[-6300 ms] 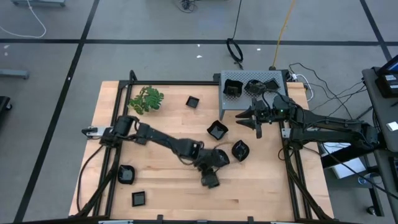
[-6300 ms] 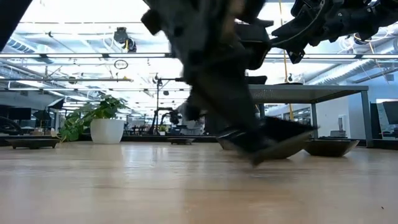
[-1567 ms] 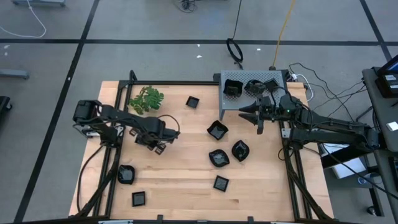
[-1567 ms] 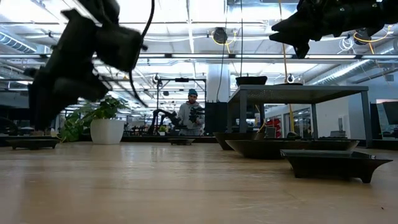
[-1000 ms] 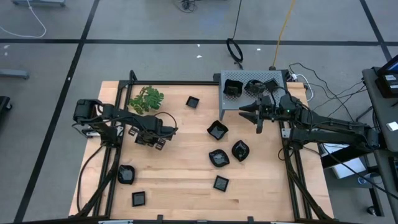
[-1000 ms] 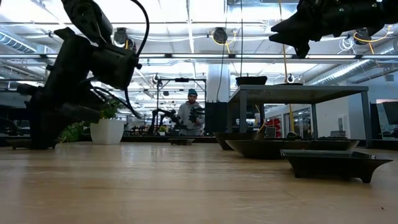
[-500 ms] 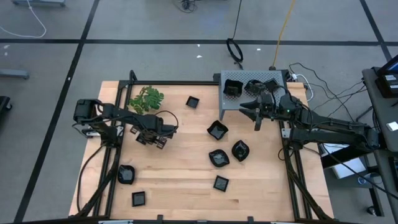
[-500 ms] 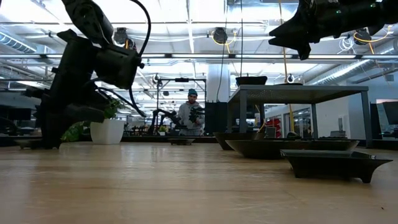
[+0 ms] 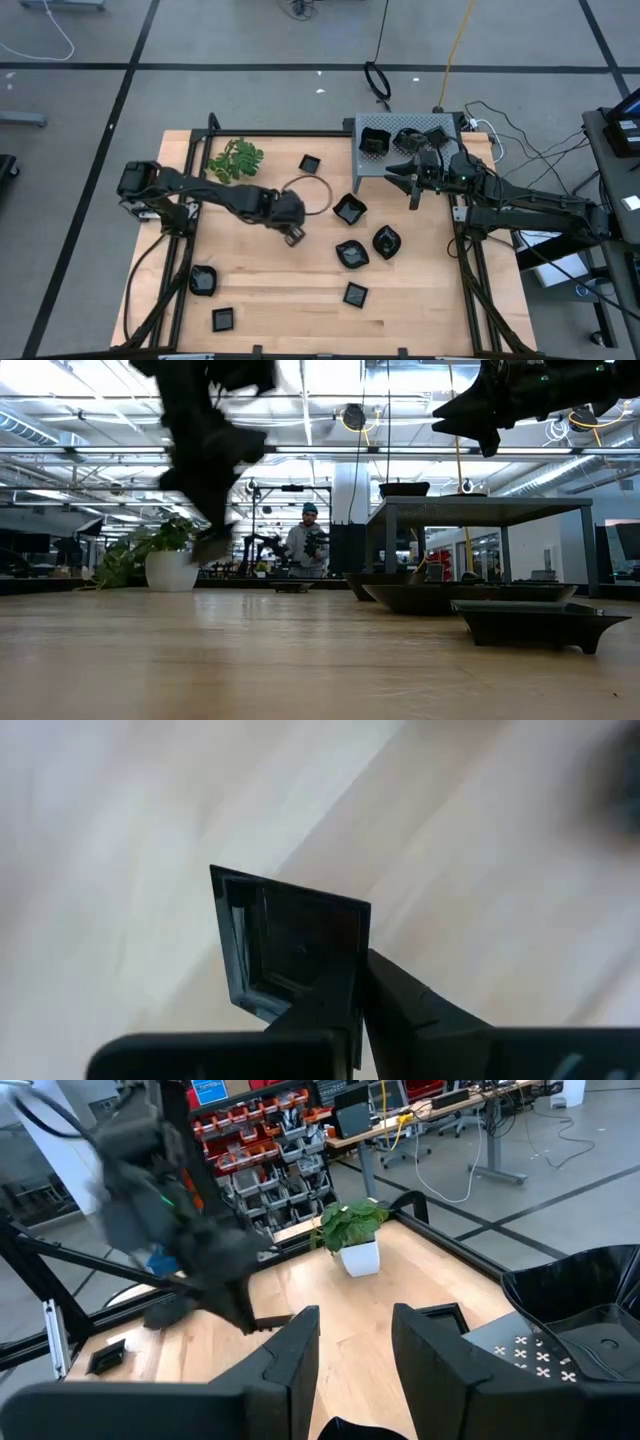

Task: Pick & Place Mini shaped plates
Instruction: Move the square plate to the center of the table

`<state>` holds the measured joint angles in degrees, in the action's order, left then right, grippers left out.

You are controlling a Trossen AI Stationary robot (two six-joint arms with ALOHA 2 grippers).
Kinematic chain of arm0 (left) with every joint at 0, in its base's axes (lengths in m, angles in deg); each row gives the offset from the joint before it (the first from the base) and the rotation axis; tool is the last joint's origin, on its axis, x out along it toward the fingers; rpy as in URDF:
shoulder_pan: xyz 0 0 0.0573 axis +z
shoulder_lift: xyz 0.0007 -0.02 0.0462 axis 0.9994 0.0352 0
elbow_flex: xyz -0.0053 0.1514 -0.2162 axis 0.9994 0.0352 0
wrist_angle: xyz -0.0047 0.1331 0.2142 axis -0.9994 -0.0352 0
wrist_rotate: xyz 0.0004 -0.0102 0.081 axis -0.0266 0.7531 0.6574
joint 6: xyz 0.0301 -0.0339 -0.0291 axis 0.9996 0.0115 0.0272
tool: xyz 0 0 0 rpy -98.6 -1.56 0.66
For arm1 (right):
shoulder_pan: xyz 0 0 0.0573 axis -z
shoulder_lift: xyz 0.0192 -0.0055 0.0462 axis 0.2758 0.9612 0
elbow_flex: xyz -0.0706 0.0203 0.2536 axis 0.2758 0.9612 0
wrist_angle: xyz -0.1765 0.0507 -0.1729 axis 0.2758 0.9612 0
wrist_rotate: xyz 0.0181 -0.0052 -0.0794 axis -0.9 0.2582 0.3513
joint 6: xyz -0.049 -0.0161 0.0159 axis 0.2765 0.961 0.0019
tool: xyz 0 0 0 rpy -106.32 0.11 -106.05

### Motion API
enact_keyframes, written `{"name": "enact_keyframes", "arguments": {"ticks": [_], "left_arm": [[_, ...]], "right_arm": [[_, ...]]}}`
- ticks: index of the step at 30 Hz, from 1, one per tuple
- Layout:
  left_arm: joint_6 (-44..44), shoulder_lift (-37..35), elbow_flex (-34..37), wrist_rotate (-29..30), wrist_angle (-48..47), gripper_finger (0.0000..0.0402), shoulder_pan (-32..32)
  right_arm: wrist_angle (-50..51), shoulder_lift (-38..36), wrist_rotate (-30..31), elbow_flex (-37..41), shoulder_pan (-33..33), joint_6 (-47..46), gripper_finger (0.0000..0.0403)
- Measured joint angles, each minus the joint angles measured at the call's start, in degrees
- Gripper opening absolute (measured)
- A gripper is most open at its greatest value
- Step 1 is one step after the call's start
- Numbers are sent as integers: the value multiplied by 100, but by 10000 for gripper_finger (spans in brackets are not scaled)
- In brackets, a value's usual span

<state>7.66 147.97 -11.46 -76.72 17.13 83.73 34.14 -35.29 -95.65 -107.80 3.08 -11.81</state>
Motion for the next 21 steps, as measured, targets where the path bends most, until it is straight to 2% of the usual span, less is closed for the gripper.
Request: {"name": "enact_keyframes", "arguments": {"ticks": [2,4,7,11,15,21], "left_arm": [[775,-2,-114,274,837,13,-105],[1591,0,-122,309,1761,6,-160],[2238,119,-133,301,2616,9,-173],[2352,486,-117,194,2698,18,-173],[2339,970,-115,-272,2726,6,-173],[2539,1291,-121,-325,2833,18,-177]], "right_arm": [[0,0,-1,0,0,0,116],[0,0,-2,0,0,1,116],[0,0,-2,0,0,0,116],[0,-2,-2,0,-2,0,116],[-4,-2,-10,-2,-4,0,116],[2,0,-16,-2,-7,0,116]]}}
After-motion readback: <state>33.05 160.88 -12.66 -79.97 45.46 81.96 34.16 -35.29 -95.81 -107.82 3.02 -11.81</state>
